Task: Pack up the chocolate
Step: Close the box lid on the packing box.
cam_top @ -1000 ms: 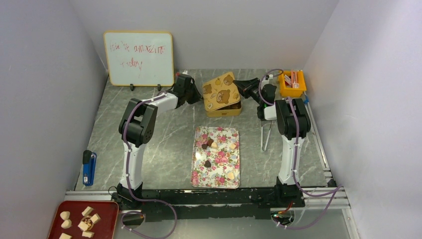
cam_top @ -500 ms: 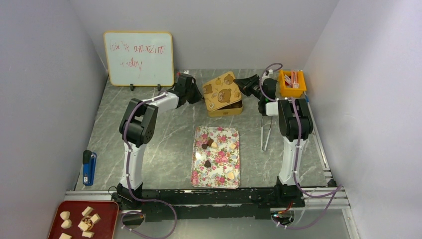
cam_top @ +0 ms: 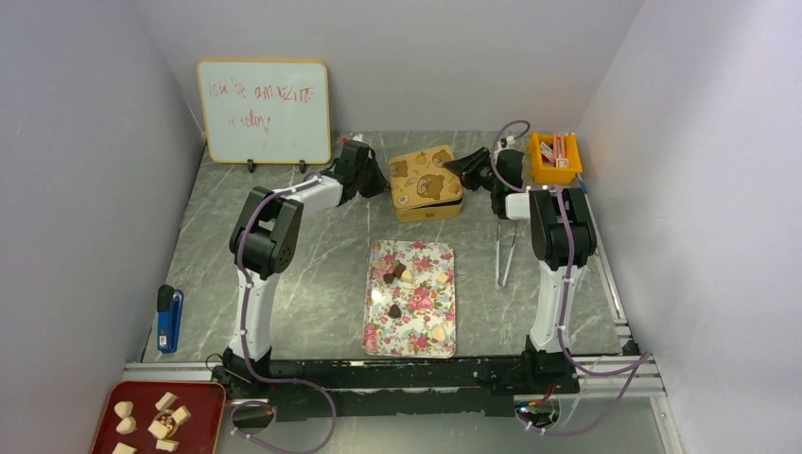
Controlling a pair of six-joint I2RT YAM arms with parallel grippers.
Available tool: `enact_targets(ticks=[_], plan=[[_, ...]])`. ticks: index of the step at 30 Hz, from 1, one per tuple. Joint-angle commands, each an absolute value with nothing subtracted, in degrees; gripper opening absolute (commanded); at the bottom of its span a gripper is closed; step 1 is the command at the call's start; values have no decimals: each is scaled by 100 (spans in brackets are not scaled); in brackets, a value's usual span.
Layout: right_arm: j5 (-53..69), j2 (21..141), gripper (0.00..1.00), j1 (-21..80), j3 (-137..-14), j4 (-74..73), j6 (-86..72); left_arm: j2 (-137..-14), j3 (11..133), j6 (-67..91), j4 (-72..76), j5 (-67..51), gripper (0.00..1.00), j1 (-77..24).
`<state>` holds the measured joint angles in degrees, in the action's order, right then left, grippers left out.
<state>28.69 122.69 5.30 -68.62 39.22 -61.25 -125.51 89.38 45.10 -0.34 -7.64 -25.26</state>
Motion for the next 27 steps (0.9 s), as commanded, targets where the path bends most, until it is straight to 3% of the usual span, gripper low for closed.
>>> enact_targets(ticks=[1, 27], plan=[[2755, 11868, 30, 559, -7112, 3686, -5719, -12564, 9218, 4511, 193, -853, 5, -2609], [2697, 11652, 44, 564, -7589, 2528, -4731, -12439, 9049, 4595, 259, -750, 5, -2722]])
